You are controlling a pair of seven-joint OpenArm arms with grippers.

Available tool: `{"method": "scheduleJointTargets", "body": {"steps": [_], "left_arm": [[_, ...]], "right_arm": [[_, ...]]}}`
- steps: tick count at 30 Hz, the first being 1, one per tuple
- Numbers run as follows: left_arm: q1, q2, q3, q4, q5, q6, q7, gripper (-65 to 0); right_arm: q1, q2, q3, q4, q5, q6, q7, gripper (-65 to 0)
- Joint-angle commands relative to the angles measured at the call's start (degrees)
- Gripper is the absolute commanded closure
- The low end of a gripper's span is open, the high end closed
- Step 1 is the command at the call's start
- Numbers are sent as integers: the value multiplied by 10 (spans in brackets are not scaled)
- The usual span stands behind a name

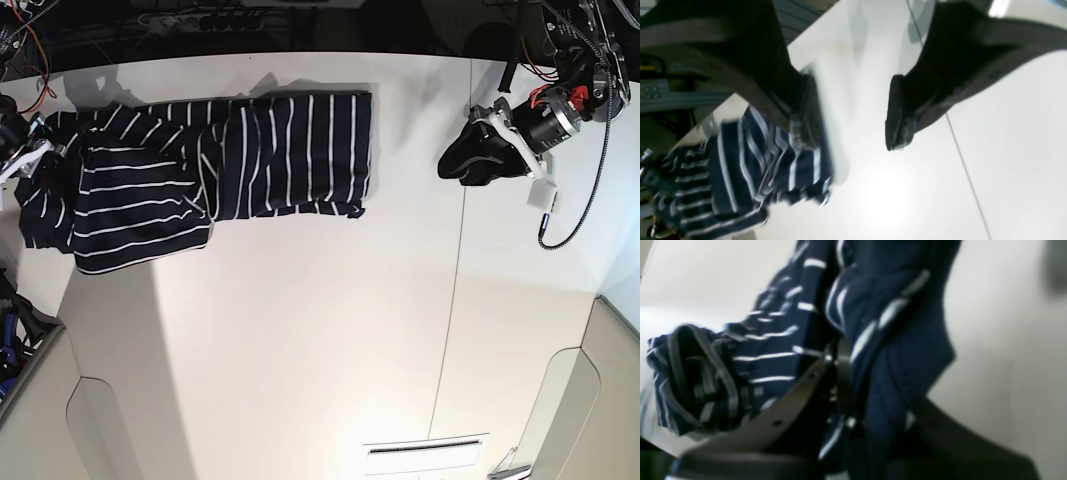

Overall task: Fold the T-shirt properly
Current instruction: 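Grasp the strip end near the right gripper and fold it over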

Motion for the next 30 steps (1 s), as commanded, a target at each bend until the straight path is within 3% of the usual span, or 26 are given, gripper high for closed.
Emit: {"method": "scheduleJointTargets", "body": {"steps": [1,9,18,22,23,26,27,28,30], "left_arm": [[-1,-5,2,9,-16,-5,-9,-346],[10,13,61,8,-5,-5,-9,-346],[10,15,68,8,32,-5,-16,-346],[10,15,68,8,32,-5,-16,-346],[10,15,68,8,32,-5,-16,-346],[10,15,61,8,31,-5,-16,-346],[10,15,54,8,29,-5,-16,-346],[10,15,46,8,23,-5,-16,-346],[10,8,25,8,-2,-5,-16,-346]], "right_arm": [[5,12,3,30,18,5,8,0],[5,-15,-33,175,35,4,-29,0],[2,-140,-229,226,-28,4,-39,0],[1,-180,-329,217,-106,4,-34,0],[1,-183,-351,208,-124,4,-27,-67],[0,-183,-419,172,-150,4,-3,-366],[0,-183,-440,160,-154,4,-3,-423],[0,-183,-461,153,-155,4,-2,-452],[0,-182,-498,150,-154,4,-1,-451]]}}
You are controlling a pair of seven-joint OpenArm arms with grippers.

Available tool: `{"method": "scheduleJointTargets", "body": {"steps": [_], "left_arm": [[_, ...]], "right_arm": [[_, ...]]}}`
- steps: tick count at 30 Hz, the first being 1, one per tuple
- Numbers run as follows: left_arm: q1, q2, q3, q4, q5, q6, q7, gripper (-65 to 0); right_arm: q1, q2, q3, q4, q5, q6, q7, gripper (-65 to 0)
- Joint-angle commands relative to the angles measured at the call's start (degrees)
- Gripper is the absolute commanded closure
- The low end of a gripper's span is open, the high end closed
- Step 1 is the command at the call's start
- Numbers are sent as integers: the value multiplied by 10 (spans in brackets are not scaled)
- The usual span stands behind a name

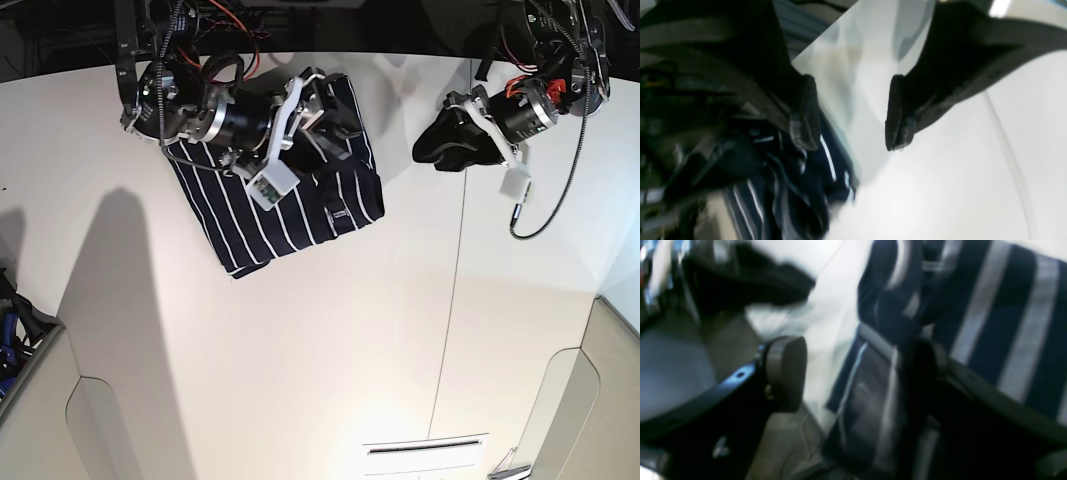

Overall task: Fold the T-shirt properly
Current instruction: 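Grasp the strip end near the right gripper and fold it over, then grasp opposite sides of the folded bundle with both grippers and square it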

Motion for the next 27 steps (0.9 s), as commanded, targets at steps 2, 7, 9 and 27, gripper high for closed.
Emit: {"method": "scheduleJointTargets", "body": {"steps": [2,7,9,27], "left_arm": [[-2,-15,-29,9,-49,-5,-10,-346],[-2,-33,-61,13,-133,-5,10,-345],[-2,-34,-56,22,-158,-5,25,-304],[19,15,257,59,29,-5,-62,-43]], "right_arm": [[6,-3,-27,18,13,-1,21,-449],[14,-3,-25,56,8,-3,29,-449],[23,-3,-6,70,-2,-4,35,-449],[187,-2,182,-146,-68,-15,126,0]]}}
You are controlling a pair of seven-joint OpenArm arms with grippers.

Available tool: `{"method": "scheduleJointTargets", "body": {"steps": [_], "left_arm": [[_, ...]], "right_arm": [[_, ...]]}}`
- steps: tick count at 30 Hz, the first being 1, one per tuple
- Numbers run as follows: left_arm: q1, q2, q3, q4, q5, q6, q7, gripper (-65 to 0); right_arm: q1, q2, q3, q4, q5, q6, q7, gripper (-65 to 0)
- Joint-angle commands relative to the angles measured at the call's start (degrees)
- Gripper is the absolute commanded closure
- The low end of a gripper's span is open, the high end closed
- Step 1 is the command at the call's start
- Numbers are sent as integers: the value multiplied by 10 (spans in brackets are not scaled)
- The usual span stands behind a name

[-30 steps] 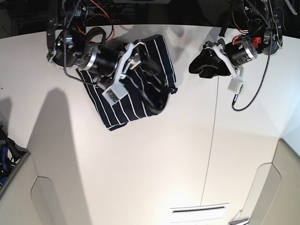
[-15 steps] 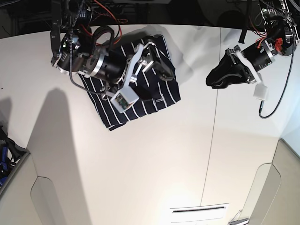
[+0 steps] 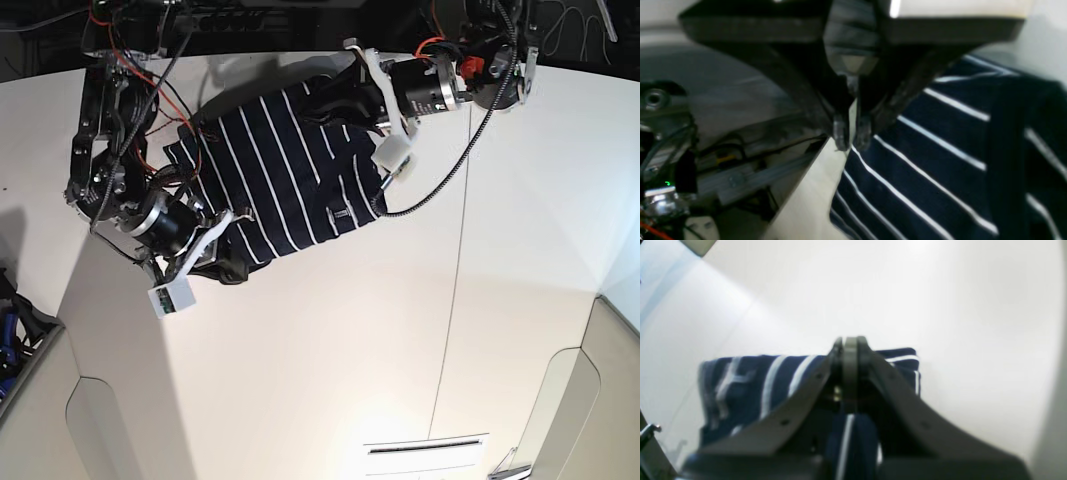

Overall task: Fold the T-shirt properly
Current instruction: 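Grasp opposite sides of the folded bundle with both grippers and square it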

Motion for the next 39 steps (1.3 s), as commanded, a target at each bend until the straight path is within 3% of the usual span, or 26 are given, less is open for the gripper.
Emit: {"method": "scheduleJointTargets", "body": {"steps": [1,8,13,20,25,32,39], "left_arm": [[-2,-3,2,-2,-2,-5,-17,-43],[-3,-3,4,-75,30,-5,-18,-43],[-25,-4,-3,-87,57,-5,-19,-43],[-73,-3,-17,-94,148,-3,-76,-43],[-138,-3,-17,-130,186,33,-91,-43],[-188,-15,-18,-136,187,40,-82,-43],[-145,-67,-21,-63,147,37,-71,-43]], "right_arm": [[23,0,0,-18,10,7,20,0],[73,7,0,-167,11,8,21,0],[69,38,0,-172,15,8,10,0],[34,99,0,-171,54,8,12,0],[-3,113,11,-165,73,10,12,0],[-29,113,62,-149,102,13,5,0],[-29,113,89,-143,107,14,-1,0]]}}
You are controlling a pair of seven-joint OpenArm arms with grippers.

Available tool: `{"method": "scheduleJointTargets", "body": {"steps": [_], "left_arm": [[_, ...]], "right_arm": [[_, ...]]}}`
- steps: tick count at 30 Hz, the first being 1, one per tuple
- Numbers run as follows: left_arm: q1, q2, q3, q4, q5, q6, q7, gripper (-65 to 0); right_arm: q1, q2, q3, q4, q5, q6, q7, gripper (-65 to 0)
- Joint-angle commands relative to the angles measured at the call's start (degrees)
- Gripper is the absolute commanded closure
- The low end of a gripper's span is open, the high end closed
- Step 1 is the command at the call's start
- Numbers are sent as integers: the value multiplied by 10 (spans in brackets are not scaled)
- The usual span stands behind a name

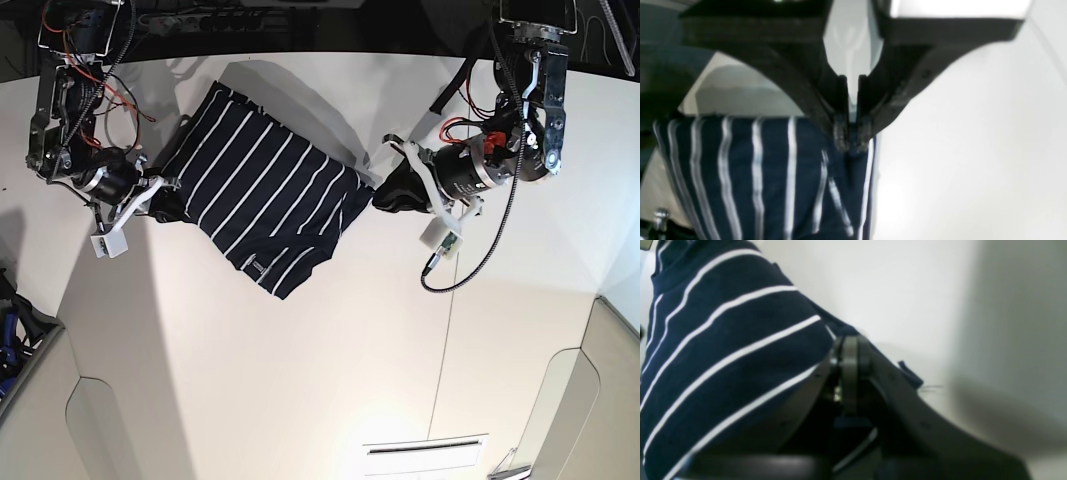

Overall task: Fold the T-shirt properly
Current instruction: 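Grasp opposite sides of the folded bundle with both grippers and square it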

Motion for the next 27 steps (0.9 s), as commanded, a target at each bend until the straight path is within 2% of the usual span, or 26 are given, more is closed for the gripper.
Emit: {"method": "scheduleJointTargets", "body": {"steps": [1,6,12,17,20,27], "left_arm": [[8,-5,-1,30,-16,-6,-6,-43],[75,-2,1,99,-40,-11,-6,-43],[112,56,1,103,-42,-15,-6,-43],[114,98,1,100,-37,-15,-6,-43],[113,113,1,85,-5,-15,-10,-43],[70,116,1,-5,7,-15,-15,-43]], "right_arm": [[9,9,4,12,8,4,7,0],[10,21,5,13,37,4,7,0],[29,26,11,14,44,4,5,0],[37,26,24,13,43,4,5,0],[34,25,24,13,27,4,-3,0],[13,25,24,13,33,4,-9,0]]}}
